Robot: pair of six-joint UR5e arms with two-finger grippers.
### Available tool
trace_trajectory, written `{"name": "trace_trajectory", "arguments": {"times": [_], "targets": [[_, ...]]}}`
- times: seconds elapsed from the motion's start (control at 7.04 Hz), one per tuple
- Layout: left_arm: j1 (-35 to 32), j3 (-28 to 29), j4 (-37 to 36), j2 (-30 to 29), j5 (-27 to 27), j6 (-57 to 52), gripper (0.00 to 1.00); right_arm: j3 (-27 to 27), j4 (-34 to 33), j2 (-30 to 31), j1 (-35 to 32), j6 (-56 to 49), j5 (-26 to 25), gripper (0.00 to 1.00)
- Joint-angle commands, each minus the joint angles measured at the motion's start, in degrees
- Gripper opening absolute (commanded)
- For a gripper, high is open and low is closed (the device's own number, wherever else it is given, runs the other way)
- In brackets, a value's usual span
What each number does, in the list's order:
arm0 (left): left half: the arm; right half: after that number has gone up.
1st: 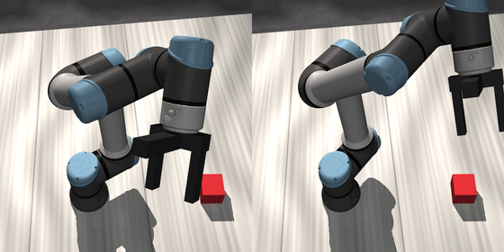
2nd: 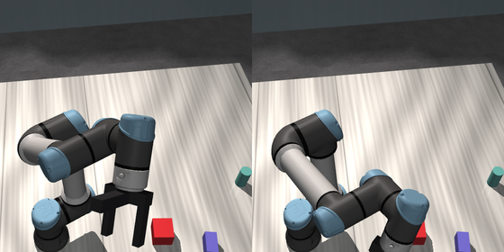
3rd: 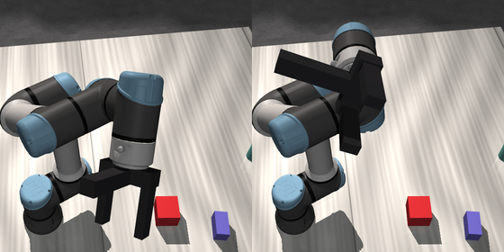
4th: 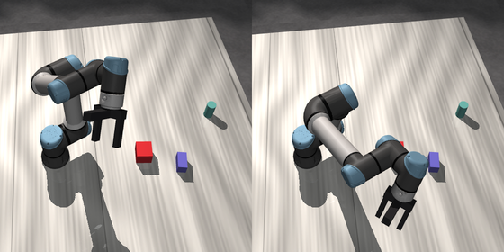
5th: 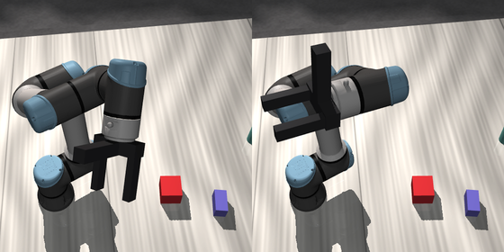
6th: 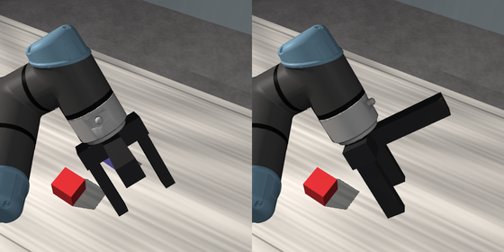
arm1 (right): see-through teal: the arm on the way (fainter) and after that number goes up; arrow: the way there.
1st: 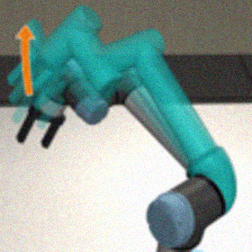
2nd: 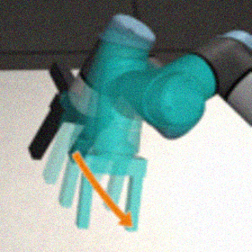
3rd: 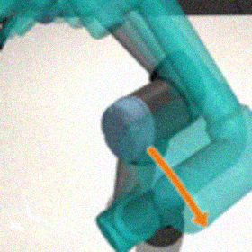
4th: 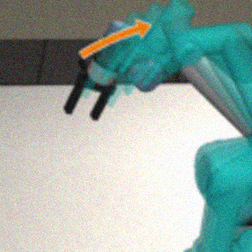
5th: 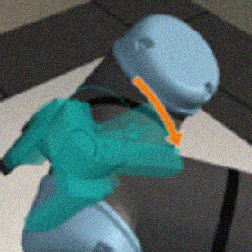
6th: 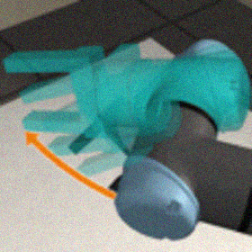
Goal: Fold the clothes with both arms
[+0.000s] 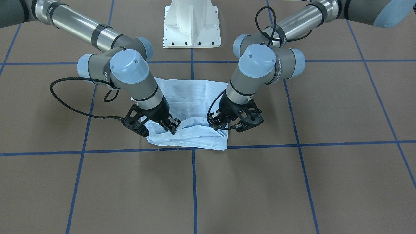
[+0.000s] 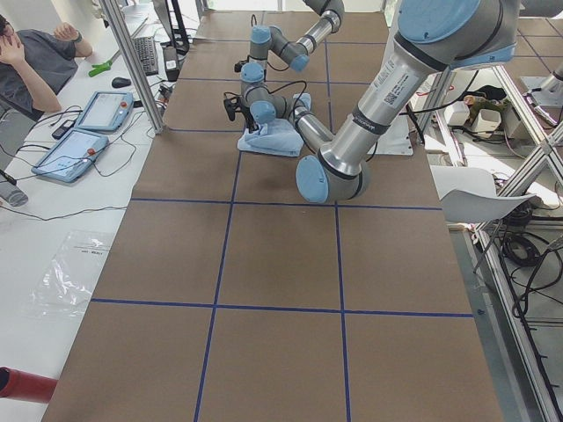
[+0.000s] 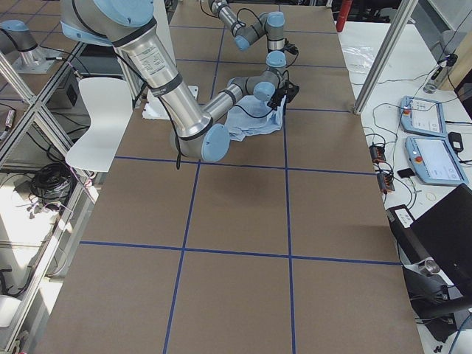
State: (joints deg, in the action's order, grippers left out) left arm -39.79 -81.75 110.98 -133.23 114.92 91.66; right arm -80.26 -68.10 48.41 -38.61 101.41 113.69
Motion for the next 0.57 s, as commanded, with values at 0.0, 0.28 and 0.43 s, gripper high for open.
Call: {"name": "trace_trajectory", "arguments": {"times": [0.0,0.28,0.43], "targets": [[-1.8,0.0,-0.2,0.2,0.0,-0.4,0.99,1.0,2.4,0.2,-0.3,-0.4,0.3,1.00],[-5.3,-0.4,-1.4,1.7,1.5,-4.4,0.99,-1.8,6.4,0.8,0.1,-0.8,0.6,1.00],[-6.7,-2.2,-1.4,4.4,2.8,-7.2,0.99,-2.3,6.1,0.6,0.8,-2.2,0.5,1.00]]}}
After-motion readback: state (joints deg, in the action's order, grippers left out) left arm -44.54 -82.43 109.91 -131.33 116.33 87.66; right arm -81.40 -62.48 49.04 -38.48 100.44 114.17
